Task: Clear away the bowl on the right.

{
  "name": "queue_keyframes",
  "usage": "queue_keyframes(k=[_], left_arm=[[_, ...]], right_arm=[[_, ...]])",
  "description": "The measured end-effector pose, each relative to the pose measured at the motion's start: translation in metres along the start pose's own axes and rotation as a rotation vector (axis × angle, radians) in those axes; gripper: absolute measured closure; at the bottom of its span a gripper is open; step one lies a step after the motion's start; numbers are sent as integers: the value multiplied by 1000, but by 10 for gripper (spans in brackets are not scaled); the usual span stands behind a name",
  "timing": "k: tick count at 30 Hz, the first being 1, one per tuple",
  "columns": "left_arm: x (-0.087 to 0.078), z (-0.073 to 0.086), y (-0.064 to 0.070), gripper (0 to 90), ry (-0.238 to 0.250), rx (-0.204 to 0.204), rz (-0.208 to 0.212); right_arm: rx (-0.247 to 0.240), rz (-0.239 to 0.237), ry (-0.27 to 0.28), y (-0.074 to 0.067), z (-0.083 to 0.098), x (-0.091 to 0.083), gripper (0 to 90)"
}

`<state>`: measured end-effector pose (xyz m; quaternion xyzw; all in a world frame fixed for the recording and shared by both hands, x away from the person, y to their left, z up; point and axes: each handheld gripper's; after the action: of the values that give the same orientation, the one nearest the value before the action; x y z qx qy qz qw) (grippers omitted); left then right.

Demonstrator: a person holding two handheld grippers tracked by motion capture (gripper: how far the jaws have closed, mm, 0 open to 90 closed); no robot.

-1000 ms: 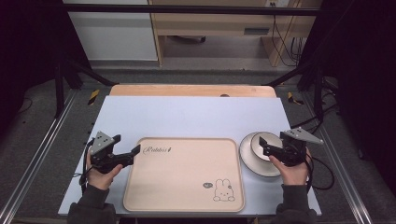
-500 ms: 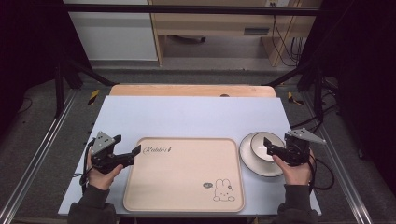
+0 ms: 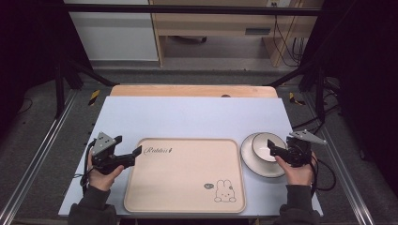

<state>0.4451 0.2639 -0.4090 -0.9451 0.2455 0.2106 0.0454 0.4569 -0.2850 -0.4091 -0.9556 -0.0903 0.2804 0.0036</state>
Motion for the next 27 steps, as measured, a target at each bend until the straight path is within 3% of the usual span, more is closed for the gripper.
queue_keyframes(k=[10,27], left_arm=[[0,0,1,143,0,1,3],[1,0,2,144,-4,6,4]], right_arm=[[7,28,-39,5,5,7,300],[17,61,-134,12,12,20,459]])
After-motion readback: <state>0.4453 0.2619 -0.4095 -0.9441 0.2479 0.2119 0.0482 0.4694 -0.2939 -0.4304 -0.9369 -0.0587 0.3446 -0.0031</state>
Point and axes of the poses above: each handheld gripper's, and its own axes: x roughly forward along the jaws, z roughly out of its underside, y roughly to its right
